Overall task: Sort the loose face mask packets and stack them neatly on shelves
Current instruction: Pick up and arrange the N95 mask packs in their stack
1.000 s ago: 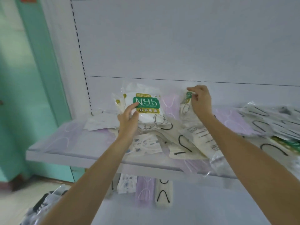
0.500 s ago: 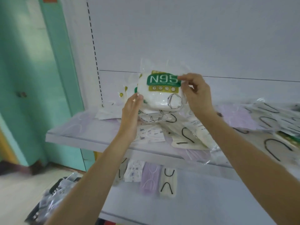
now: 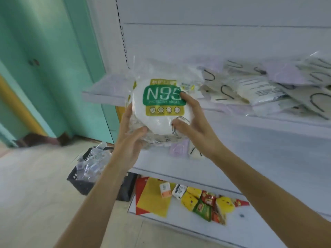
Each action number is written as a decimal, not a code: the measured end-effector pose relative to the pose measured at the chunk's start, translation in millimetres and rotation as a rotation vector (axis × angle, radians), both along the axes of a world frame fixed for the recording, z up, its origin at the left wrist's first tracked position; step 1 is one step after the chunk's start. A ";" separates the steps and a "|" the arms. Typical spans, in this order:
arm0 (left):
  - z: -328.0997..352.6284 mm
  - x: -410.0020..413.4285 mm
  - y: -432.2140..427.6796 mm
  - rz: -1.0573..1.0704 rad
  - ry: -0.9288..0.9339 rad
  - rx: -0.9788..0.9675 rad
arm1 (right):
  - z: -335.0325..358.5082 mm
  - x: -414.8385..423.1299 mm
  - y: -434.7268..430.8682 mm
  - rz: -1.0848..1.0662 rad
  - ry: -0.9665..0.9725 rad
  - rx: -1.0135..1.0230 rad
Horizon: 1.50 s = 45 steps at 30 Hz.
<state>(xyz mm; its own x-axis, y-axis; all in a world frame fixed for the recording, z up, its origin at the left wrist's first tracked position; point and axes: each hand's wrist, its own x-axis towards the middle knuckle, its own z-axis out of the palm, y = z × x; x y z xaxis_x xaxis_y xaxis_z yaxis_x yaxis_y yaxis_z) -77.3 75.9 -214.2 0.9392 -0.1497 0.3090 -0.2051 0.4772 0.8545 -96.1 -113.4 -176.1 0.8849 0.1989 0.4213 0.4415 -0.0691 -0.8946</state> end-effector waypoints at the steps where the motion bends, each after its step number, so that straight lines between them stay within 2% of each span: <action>1: -15.8 -9.8 3.9 -0.046 0.034 0.011 | -16.8 -11.7 2.4 0.032 0.057 0.009; 6: -86.0 -49.4 -5.8 -0.250 0.313 0.012 | -97.0 -55.6 -11.0 0.007 0.392 0.090; 8: -107.0 -55.2 -22.1 -0.295 0.512 0.042 | -125.5 -65.4 -23.4 -0.059 0.477 0.051; 11: -135.2 -52.1 -49.5 -0.238 0.776 0.315 | -161.3 -74.2 -45.4 -0.144 0.585 0.085; 14: -161.7 -34.3 -80.2 -0.332 0.852 0.527 | -187.2 -72.3 -74.1 -0.218 0.677 0.158; 16: -177.8 -19.0 -108.4 -0.372 0.863 0.537 | -203.6 -66.9 -96.5 -0.276 0.731 0.219; 19: -201.0 8.6 -159.5 -0.377 0.854 0.603 | -228.6 -50.1 -134.9 -0.401 0.793 0.206; 21: -211.6 33.4 -195.6 -0.368 0.795 0.637 | -240.7 -29.6 -164.6 -0.448 0.758 0.182; 24: -219.2 79.1 -243.7 -0.344 0.657 0.621 | -252.2 12.2 -213.2 -0.495 0.579 0.153; 26: -231.9 106.5 -270.2 -0.311 0.538 0.640 | -267.4 42.7 -243.8 -0.543 0.533 0.086; 28: -257.6 125.0 -291.6 -0.285 0.459 0.806 | -292.8 71.9 -266.9 -0.550 0.629 -0.059; 30: -284.0 132.1 -306.8 -0.273 0.421 1.005 | -319.4 91.8 -277.5 -0.490 0.813 -0.212; 31: -293.9 133.1 -312.0 -0.262 0.409 1.018 | -330.2 97.5 -279.6 -0.471 0.854 -0.247; 34: -302.9 137.5 -320.5 -0.176 0.285 0.924 | -350.7 108.3 -285.9 -0.469 0.754 -0.408; 36: -302.6 147.3 -325.8 -0.161 0.211 0.955 | -356.6 116.9 -291.8 -0.506 0.679 -0.452; 40: -293.7 165.8 -342.4 -0.148 0.123 1.156 | -349.2 148.6 -299.4 -0.573 0.680 -0.450; 42: -288.4 171.3 -346.3 -0.036 0.065 1.383 | -343.7 166.0 -302.5 -0.532 0.687 -0.522; 45: -288.1 177.1 -341.9 0.102 -0.252 1.685 | -335.6 190.5 -303.9 -0.493 0.695 -0.640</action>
<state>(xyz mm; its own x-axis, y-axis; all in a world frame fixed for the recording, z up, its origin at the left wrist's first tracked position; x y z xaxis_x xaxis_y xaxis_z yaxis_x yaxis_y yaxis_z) 99.8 -266.0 -502.3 0.9211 -0.3890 0.0145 -0.3744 -0.8753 0.3060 94.4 -417.3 -511.7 0.9340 -0.2416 -0.2633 -0.3573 -0.6474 -0.6732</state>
